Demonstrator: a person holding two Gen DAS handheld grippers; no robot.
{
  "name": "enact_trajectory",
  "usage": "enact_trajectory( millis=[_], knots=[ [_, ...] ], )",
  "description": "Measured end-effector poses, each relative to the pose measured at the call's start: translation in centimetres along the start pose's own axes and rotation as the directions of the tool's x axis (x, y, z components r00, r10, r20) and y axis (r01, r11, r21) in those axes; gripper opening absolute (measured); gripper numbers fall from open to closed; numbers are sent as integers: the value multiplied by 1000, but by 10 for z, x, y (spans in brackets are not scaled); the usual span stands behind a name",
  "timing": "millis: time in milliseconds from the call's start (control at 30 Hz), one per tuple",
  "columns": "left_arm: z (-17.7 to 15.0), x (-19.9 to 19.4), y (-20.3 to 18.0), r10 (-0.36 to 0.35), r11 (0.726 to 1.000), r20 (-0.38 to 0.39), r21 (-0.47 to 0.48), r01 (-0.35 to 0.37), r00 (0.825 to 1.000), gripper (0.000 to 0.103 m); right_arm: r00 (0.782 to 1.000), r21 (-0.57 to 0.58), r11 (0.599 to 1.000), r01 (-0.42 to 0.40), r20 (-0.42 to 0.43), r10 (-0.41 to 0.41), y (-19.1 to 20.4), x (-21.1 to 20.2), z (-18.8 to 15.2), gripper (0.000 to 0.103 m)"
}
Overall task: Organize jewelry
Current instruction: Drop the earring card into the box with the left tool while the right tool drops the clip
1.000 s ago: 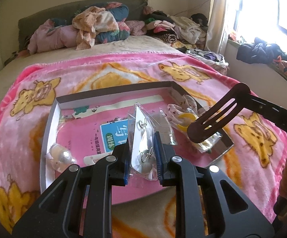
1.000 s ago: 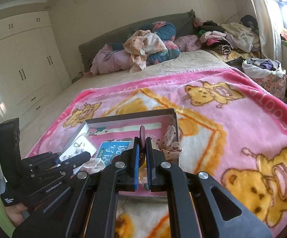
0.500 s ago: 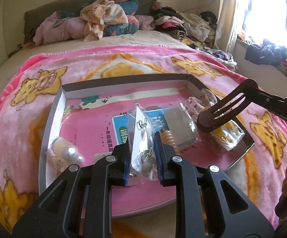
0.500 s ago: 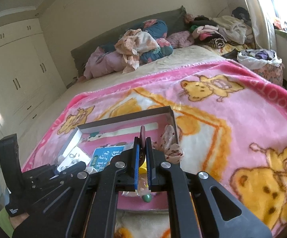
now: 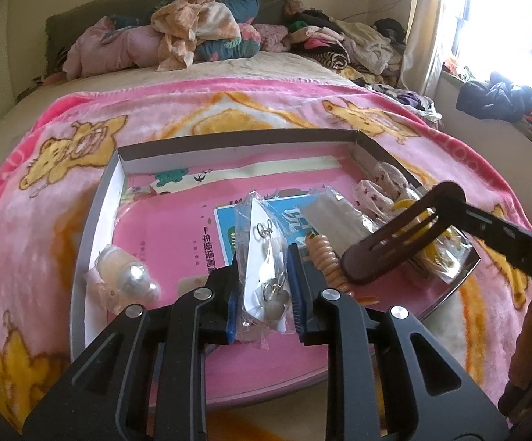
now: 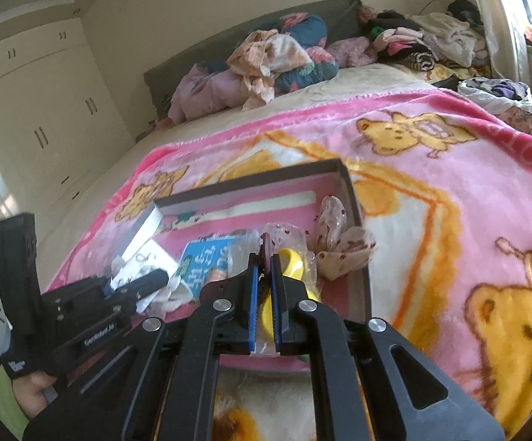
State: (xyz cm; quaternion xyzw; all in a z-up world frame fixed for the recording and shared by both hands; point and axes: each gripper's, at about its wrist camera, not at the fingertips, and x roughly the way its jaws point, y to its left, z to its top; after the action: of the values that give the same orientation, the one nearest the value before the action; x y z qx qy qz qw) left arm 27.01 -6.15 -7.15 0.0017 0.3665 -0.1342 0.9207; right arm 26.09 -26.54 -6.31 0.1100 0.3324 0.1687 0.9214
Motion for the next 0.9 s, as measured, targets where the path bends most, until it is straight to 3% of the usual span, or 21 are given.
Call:
enact_trajectory(
  millis=[400, 533, 900],
  knots=[
    [-1, -2, -1, 3, 1000, 5, 13, -3, 1000, 16, 999, 3, 1000, 1, -36, -1, -4, -9, -7, 8],
    [0, -6, -2, 6, 1000, 12, 19, -6, 1000, 21, 999, 12, 1000, 6, -38, -6, -7, -13, -8, 8],
    [2, -26, -10, 16, 1000, 38, 23, -17, 999, 23, 999, 20, 999, 41, -17, -41, -9, -29, -6, 28]
  ],
)
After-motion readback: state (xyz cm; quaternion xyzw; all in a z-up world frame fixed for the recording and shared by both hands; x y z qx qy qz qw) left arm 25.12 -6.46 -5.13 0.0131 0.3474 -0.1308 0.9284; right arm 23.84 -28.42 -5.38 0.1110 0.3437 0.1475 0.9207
